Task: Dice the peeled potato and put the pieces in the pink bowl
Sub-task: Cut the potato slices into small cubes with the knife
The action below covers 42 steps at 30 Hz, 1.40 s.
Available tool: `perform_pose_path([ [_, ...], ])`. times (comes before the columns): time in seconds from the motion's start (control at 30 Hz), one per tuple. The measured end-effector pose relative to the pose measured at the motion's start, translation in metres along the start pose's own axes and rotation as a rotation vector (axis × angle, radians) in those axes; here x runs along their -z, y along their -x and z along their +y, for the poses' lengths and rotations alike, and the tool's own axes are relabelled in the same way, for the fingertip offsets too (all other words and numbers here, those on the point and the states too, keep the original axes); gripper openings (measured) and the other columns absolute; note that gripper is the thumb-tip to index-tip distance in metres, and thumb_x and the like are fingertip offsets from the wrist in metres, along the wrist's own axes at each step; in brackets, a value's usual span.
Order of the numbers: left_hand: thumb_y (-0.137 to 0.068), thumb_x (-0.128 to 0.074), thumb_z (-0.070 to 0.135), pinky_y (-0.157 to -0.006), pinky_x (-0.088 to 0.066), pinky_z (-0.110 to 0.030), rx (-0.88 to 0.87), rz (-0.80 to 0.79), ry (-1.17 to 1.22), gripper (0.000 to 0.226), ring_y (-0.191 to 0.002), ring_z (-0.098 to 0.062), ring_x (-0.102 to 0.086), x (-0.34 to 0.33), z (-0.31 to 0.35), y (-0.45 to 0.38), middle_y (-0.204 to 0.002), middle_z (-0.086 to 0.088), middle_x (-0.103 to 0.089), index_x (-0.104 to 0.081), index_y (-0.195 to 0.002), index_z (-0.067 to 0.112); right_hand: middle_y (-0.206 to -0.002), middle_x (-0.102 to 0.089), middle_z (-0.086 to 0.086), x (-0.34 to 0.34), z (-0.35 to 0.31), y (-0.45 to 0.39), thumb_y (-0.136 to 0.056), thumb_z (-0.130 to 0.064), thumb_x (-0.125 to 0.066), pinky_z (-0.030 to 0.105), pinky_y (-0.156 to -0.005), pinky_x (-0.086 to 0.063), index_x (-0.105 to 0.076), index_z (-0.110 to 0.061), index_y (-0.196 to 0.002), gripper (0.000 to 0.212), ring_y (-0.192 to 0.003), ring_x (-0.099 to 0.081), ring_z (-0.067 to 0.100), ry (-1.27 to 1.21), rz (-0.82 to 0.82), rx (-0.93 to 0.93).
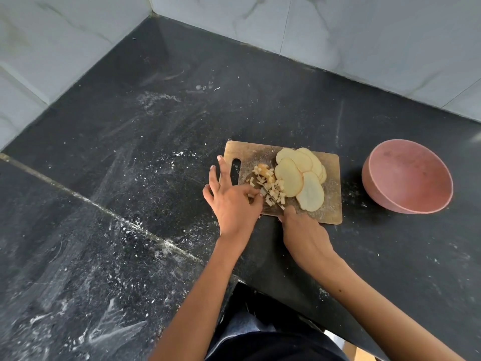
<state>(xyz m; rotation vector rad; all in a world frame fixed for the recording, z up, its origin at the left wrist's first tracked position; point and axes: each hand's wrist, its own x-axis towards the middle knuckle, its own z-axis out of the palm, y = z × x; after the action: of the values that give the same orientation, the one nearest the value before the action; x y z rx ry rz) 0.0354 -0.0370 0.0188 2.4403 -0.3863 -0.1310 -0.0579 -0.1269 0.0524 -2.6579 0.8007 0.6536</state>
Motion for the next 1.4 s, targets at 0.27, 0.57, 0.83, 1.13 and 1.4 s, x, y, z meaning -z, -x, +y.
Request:
perform_pose_path([
  [0.27, -0.074, -0.078, 0.031, -0.115, -0.001, -0.049, 0.009, -0.001, 0.065, 0.009, -0.149, -0.021, 0.003, -0.003, 0.003, -0.003, -0.162, -0.002, -0.007, -0.073, -0.069, 0.026, -0.105, -0.061, 0.012, 0.007, 0.002, 0.0, -0.101, -0.013, -0.033, 0.034, -0.065, -0.041, -0.042, -0.008, -0.113, 0.016, -0.093, -0.062, 0.03, 0.004, -0.005, 0.015],
  [0.57, -0.074, -0.079, 0.031, -0.115, 0.005, -0.049, -0.016, -0.017, 0.049, 0.006, -0.148, -0.02, 0.01, 0.0, 0.003, -0.003, -0.162, -0.001, -0.003, -0.075, -0.073, 0.027, -0.104, -0.059, 0.011, 0.005, 0.007, 0.014, -0.105, -0.028, -0.027, 0.035, -0.066, -0.04, -0.042, -0.01, -0.114, 0.025, -0.093, -0.061, 0.029, -0.043, -0.033, 0.019],
  [0.83, -0.074, -0.079, 0.029, -0.114, 0.012, -0.048, -0.019, -0.035, 0.08, 0.004, -0.147, -0.017, 0.016, 0.001, 0.001, -0.004, -0.162, 0.002, 0.001, -0.075, -0.075, 0.028, -0.089, -0.055, 0.007, 0.006, 0.01, 0.003, -0.103, -0.029, -0.034, 0.031, -0.07, -0.038, -0.046, -0.015, -0.09, 0.023, -0.086, -0.056, 0.026, -0.299, -0.083, 0.003],
  [1.13, -0.074, -0.079, 0.028, -0.114, 0.011, -0.051, 0.044, -0.073, 0.109, 0.005, -0.147, -0.016, 0.016, 0.001, -0.002, -0.005, -0.162, 0.004, -0.001, -0.076, -0.078, 0.029, -0.077, -0.053, 0.002, 0.017, 0.011, 0.005, -0.103, -0.032, -0.032, 0.031, -0.062, -0.036, -0.047, -0.016, -0.086, 0.028, -0.069, -0.049, 0.019, -0.271, 0.081, 0.1],
  [1.4, -0.073, -0.08, 0.026, -0.114, 0.013, -0.05, 0.081, -0.088, 0.162, 0.007, -0.147, -0.015, 0.016, 0.002, -0.001, -0.006, -0.162, 0.005, -0.003, -0.074, -0.072, 0.028, -0.093, -0.061, 0.011, 0.008, 0.006, -0.002, -0.104, -0.032, -0.031, 0.034, -0.064, -0.04, -0.05, -0.01, -0.103, 0.029, -0.086, -0.061, 0.03, -0.095, 0.082, 0.105],
])
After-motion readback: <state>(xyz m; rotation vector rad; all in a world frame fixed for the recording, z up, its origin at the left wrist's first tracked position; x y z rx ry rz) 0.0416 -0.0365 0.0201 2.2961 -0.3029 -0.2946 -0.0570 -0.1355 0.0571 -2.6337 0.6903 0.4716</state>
